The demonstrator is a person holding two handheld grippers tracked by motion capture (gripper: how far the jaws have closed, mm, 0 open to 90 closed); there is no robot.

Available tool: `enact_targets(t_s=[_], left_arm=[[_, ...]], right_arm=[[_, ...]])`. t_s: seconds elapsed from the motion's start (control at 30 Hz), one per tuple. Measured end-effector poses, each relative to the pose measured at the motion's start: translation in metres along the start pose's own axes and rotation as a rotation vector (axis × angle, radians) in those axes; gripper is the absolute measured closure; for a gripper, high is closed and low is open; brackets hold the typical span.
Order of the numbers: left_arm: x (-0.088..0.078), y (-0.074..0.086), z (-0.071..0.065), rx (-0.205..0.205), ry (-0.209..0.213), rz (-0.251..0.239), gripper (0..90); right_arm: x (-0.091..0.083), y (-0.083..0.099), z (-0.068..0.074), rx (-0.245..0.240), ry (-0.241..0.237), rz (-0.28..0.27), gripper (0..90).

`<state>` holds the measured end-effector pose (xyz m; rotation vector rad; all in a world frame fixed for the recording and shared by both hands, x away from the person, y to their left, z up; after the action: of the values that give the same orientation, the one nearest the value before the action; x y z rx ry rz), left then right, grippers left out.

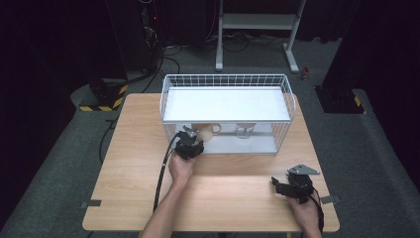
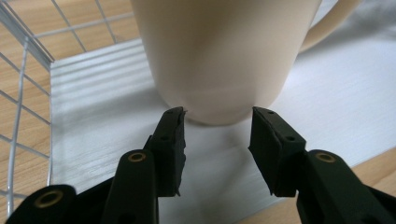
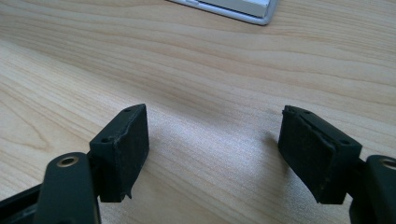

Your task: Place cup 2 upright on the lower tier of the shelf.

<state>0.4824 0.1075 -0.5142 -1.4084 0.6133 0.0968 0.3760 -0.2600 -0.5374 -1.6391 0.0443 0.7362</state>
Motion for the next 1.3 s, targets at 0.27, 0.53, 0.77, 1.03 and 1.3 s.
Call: enact_targets(t_s=[0.27,0.53,0.77,1.03,1.3], left_arm=[[0.007,-0.006,0.000,0.025,-0.025,0.011,63.1],[0.011,-0.012,0.001,0.045,-0.023,0.019,65.9],[0.013,-0.010,-0.001,-0.002,-0.034,0.026,66.1],[0.005,-0.014,-0.004,-0.001,0.023,-0.006,57.5],[-0.006,-0.014,-0.008,0.030,0.030,-0.025,50.5]], right_arm=[[0.000,0.000,0.000,0.000,0.000,0.000,24.8],[0.000,0.000,0.000,0.000,0.000,0.000,24.8],[0.000,0.000,0.000,0.000,0.000,0.000,24.8],[0.000,0.000,0.000,-0.001,0.000,0.000,24.8],[0.000,0.000,0.000,-0.001,0.000,0.000,24.8]])
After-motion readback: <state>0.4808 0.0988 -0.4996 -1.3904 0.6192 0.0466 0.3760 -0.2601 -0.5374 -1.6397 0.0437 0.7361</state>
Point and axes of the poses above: each handheld gripper's, and its own axes: x roughly forward along the jaws, y roughly out of its underside, z roughly to its left, the point moved 2 cm from there along x, roughly forward along the jaws, and after that the axes turned 15 degrees about -z, right-handed, at the moved point
